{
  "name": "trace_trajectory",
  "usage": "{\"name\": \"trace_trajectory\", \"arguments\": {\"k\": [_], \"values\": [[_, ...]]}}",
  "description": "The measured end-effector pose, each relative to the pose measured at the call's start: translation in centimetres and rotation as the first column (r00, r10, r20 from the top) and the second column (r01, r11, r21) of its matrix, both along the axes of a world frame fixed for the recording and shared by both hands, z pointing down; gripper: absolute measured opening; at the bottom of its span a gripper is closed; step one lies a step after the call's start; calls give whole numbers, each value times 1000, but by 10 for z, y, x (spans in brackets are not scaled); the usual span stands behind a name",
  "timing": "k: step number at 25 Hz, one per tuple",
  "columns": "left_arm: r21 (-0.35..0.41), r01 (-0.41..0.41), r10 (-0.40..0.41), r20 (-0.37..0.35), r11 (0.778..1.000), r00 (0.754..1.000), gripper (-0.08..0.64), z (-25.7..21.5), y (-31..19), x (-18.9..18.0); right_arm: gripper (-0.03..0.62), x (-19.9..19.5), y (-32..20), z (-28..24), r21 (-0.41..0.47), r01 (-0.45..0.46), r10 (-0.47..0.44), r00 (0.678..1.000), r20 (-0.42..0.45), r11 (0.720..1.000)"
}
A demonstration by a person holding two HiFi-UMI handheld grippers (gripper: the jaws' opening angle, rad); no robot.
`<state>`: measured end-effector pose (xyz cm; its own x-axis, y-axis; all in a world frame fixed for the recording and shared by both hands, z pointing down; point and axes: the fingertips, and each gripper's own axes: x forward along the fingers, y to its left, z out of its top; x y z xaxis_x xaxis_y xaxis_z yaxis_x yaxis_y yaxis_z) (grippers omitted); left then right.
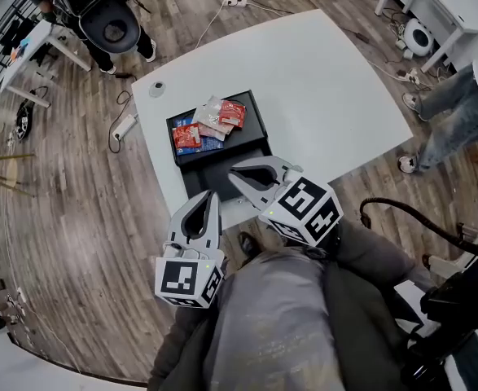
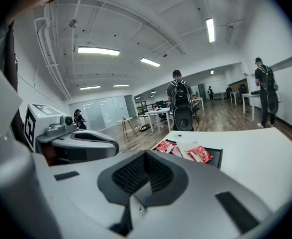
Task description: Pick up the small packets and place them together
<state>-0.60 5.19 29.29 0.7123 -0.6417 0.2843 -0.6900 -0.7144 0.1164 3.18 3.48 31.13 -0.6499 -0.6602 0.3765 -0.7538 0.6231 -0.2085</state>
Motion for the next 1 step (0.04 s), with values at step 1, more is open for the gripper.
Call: {"name": "trace_trajectory", "arguments": {"k": [1], "values": [[-1,-3,3,-2,1000,1000,1,0,-1,1,5,1,0,1,0,-5,5,1000,-2,1000]]}}
